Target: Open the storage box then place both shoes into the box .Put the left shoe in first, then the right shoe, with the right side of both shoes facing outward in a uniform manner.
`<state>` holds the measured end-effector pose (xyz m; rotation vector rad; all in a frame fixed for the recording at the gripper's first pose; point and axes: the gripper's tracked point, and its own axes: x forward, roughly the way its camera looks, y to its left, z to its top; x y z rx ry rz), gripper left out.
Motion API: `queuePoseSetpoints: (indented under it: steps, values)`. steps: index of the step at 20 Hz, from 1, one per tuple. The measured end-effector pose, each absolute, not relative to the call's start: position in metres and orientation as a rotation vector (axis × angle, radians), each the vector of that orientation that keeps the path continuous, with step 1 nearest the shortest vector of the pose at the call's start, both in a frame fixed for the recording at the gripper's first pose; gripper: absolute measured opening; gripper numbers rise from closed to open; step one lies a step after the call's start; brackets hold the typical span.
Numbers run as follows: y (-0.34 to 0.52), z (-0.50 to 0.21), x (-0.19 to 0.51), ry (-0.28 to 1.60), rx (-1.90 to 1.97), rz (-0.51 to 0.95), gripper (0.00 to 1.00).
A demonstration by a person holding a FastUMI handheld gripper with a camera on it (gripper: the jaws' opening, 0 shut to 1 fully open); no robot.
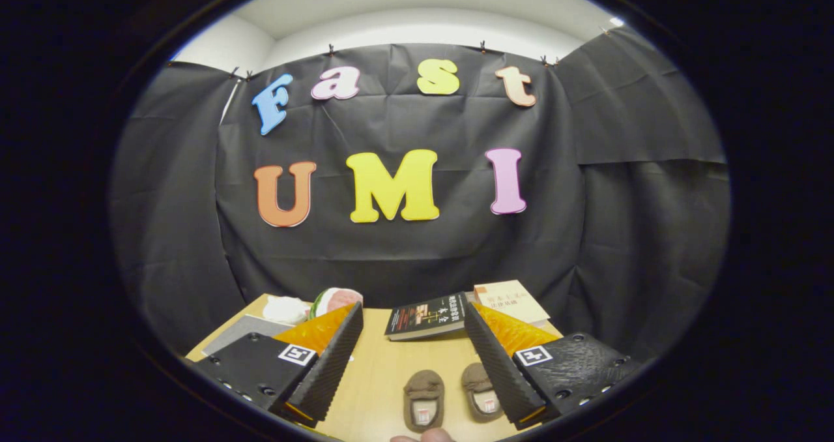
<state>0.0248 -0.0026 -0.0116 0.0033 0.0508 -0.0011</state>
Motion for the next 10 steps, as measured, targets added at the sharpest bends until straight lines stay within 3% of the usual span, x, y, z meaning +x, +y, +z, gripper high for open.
queuePoseSetpoints:
  steps: [10]
  values:
    - [0.058, -0.065, 0.061, 0.14, 0.02, 0.161, 0.95]
